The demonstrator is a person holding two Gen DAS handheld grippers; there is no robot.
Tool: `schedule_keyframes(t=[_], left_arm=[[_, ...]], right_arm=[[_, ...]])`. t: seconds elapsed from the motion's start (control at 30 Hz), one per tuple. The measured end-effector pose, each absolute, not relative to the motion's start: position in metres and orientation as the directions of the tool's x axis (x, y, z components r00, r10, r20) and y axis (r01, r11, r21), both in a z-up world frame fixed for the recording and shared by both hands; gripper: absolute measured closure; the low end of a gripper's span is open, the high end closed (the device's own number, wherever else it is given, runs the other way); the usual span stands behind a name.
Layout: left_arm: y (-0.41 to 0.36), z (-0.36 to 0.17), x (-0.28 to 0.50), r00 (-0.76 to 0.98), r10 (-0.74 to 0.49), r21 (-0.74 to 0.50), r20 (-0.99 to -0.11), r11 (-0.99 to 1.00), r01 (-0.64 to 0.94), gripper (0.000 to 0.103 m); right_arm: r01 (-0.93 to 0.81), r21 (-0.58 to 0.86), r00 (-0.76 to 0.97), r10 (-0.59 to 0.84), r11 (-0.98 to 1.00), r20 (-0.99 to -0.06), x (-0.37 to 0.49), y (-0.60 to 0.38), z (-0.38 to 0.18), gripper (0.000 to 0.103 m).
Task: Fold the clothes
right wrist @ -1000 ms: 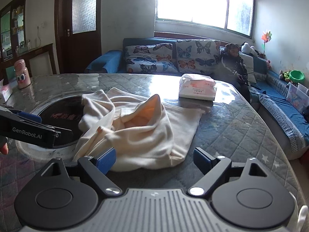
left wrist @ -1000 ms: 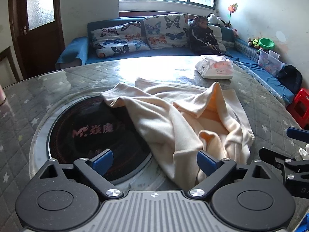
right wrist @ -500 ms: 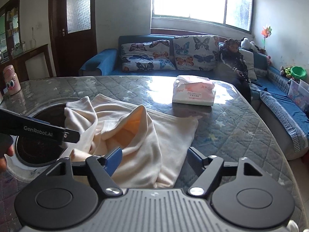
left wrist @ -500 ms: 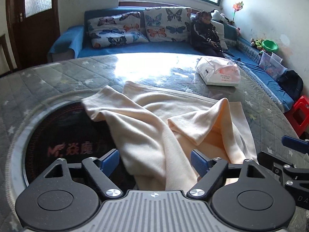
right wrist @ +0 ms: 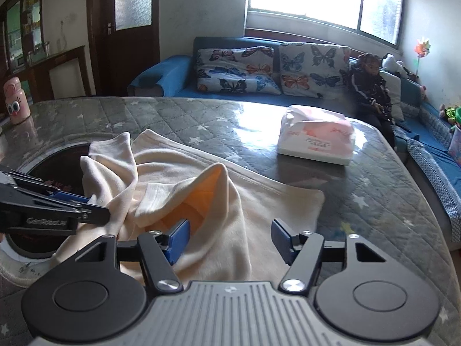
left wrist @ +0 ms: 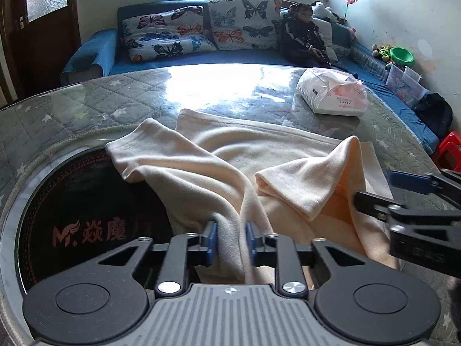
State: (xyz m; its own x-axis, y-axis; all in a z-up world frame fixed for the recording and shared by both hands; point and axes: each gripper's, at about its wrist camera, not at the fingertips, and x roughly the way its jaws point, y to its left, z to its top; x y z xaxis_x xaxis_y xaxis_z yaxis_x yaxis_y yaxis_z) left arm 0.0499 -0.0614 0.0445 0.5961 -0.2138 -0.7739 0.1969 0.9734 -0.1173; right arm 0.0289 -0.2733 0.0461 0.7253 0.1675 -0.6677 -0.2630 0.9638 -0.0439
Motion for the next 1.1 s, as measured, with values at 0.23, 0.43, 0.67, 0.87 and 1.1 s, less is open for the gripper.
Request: schedule_keyframes(t=[0.23,0.43,0.67,0.87,1.1], left_arm=[[-0.061,0.044,0.049,0.602,-0.223,-0.116,-0.767,0.970,0.211,0.086],[-0.050,0.048,0.045,0.612,-0.234,-0.143,-0.755,0.971,0.194,0.094],[-0.035,0.054,0.031,0.630,-0.233,-0.163,-0.741,0.972,0.168,0.095],[-0.020,0.060,0.014,0.648,-0.222,-0.168,-0.729,0.975,0.146,0.095],[0.008,0.075,-0.019,0.680,-0.210,-0.173,-0.702,0.977,0.124,0.095]], right_arm=[[-0.277,-0.050,0.698,0.165,0.960,-0.697,0.050,-0.263,0.030,0.068],[-0.234,-0.051,0.717,0.137,0.971,-0.683,0.047,-0.273,0.033,0.090],[-0.146,-0.083,0.771,0.061,0.986,-0.634,0.022,-0.296,0.048,0.095],[-0.103,-0.122,0.794,0.008,0.987,-0.607,-0.003,-0.314,0.058,0.095],[-0.029,-0.120,0.811,-0.047,0.992,-0.583,-0.038,-0.340,0.063,0.095]])
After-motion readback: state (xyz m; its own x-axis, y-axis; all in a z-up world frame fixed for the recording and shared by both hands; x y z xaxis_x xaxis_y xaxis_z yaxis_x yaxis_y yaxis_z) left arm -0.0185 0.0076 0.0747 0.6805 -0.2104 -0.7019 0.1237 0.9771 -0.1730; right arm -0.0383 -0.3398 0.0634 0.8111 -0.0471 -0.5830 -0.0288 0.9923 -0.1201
